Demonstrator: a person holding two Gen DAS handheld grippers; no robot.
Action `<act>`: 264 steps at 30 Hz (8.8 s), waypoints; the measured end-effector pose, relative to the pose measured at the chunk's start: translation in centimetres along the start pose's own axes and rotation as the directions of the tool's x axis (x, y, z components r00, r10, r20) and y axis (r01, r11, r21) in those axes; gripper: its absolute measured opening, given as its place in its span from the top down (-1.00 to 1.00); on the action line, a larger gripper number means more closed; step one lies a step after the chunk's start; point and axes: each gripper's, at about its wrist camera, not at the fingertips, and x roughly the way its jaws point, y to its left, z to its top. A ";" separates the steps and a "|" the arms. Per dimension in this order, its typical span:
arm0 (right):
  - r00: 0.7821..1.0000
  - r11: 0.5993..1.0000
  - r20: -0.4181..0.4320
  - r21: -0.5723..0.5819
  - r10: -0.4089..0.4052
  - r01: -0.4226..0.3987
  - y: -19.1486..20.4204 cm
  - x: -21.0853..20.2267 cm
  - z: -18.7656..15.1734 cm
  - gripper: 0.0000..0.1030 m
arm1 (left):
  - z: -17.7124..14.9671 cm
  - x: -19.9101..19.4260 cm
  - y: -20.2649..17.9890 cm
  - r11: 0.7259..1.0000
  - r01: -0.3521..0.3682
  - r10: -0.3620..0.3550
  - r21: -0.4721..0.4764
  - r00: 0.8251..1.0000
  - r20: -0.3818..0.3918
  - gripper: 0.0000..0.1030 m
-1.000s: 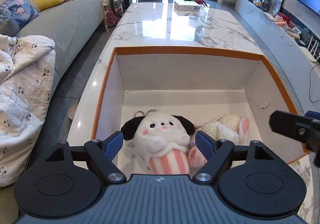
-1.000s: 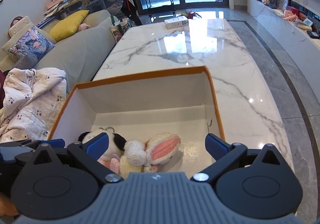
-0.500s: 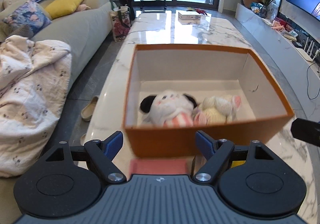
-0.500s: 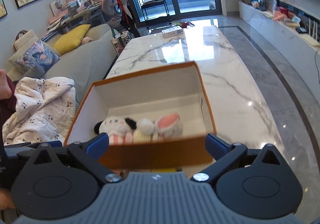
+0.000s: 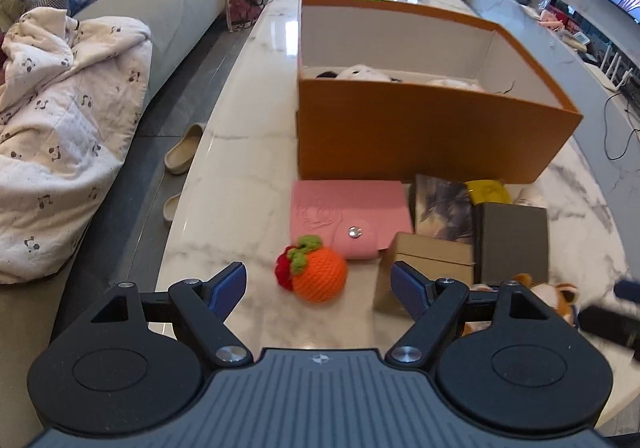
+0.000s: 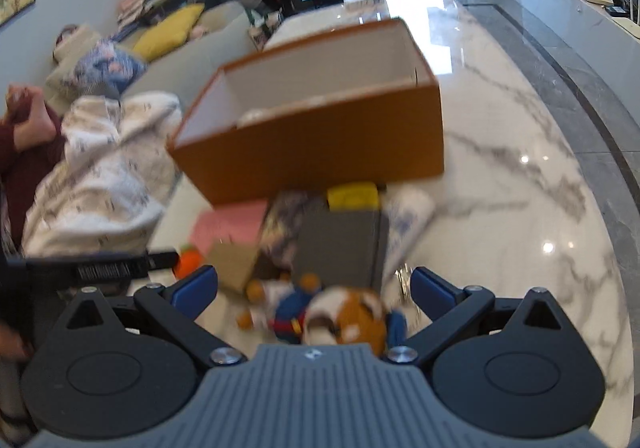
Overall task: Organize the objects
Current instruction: 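Withdraw both tools from the box back toward the remaining items, then grasp the orange knitted persimmon with the left tool while the right tool grasps the brown dog plush, then lift the persimmon and dog plush and carry them over the box, then lower both items into the box and open both tools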
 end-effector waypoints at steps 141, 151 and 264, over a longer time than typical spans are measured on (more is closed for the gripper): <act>0.995 0.910 -0.097 -0.410 0.012 -0.051 2.1 5.0 -3.2 -0.20 | 1.8 2.8 2.7 0.982 0.090 -0.114 -0.165 0.984 -0.140 0.06; 0.996 0.942 0.071 -0.335 0.052 -0.025 1.4 -1.0 1.4 -0.20 | 5.0 -1.2 -0.2 0.983 0.164 -0.164 -0.087 0.986 0.008 0.06; 0.967 0.975 -0.149 -0.116 -0.206 0.190 -1.2 20.2 21.2 -0.45 | 19.7 15.9 -6.9 0.999 -0.014 0.004 -0.045 0.981 -0.196 -0.64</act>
